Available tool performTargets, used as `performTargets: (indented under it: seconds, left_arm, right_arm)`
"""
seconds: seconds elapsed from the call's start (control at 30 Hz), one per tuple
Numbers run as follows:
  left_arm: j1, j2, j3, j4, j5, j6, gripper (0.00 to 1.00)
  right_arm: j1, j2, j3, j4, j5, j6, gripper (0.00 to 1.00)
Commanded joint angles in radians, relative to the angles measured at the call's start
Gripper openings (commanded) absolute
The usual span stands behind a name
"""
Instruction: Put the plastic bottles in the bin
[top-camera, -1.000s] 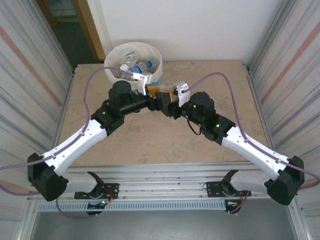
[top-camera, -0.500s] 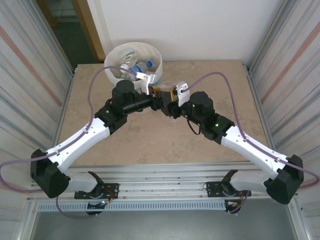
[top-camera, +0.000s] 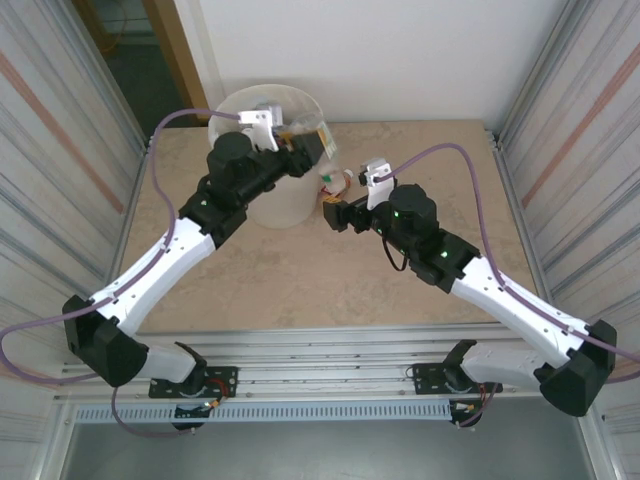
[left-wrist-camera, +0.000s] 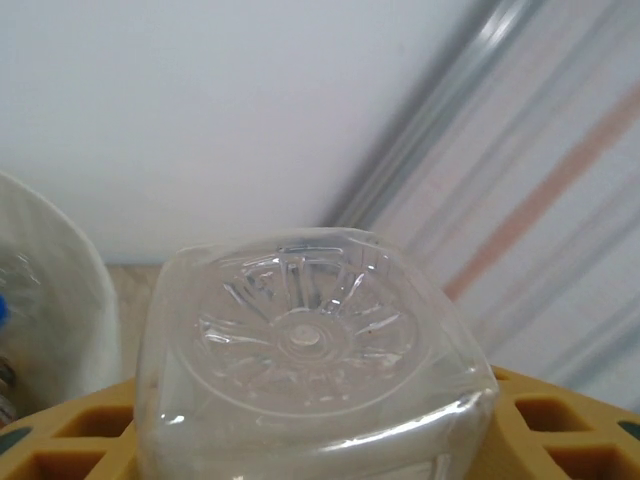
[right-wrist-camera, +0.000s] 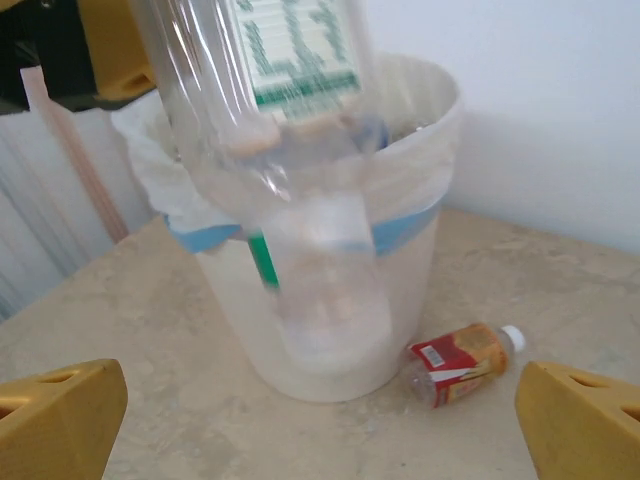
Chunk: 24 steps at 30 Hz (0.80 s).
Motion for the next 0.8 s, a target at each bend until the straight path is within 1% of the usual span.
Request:
performTargets:
  seconds: [0.0, 0.17, 0.27, 0.37, 0.5, 0.6, 0.7, 0.77]
  left_arm:
    - [0.041, 0.03, 0.075, 0.059, -0.133, -0.06, 0.09]
    - [0.11, 0.097, 0.112, 0.142, -0.252, -0.154, 0.06]
    - [0.135, 0.146, 0.131, 0.202, -0.329, -0.185, 0.06]
    - [0.151, 0.201, 0.153, 0.275, -0.374, -0.194, 0.06]
    - [0.175, 0.278, 0.198, 0.331, -0.393, -0.217, 0.06]
    - [0.188, 0.329, 0.242, 0.341, -0.398, -0.225, 0.06]
    - [0.202, 0.372, 0.29, 0.308, -0.386, -0.243, 0.07]
    - [0.213, 0.394, 0.316, 0.272, -0.369, -0.261, 0.1]
  right_arm:
    - [-0.004, -0.069, 0.031, -0.046, 0.116, 0.049, 0.98]
    - [-0.017, -0.112, 0.03, -0.121, 0.147, 0.075, 0.98]
    - [-0.023, -0.15, 0.024, -0.142, 0.151, 0.073, 0.98]
    - [-0.035, -0.17, 0.014, -0.149, 0.153, 0.066, 0.98]
    - [-0.059, -0.191, 0.009, -0.164, 0.129, 0.064, 0.98]
    - [-0.08, -0.202, 0.001, -0.17, 0.111, 0.065, 0.98]
    - [-0.098, -0.208, -0.003, -0.181, 0.099, 0.073, 0.98]
    - [-0.105, -0.212, -0.01, -0.181, 0.098, 0.078, 0.98]
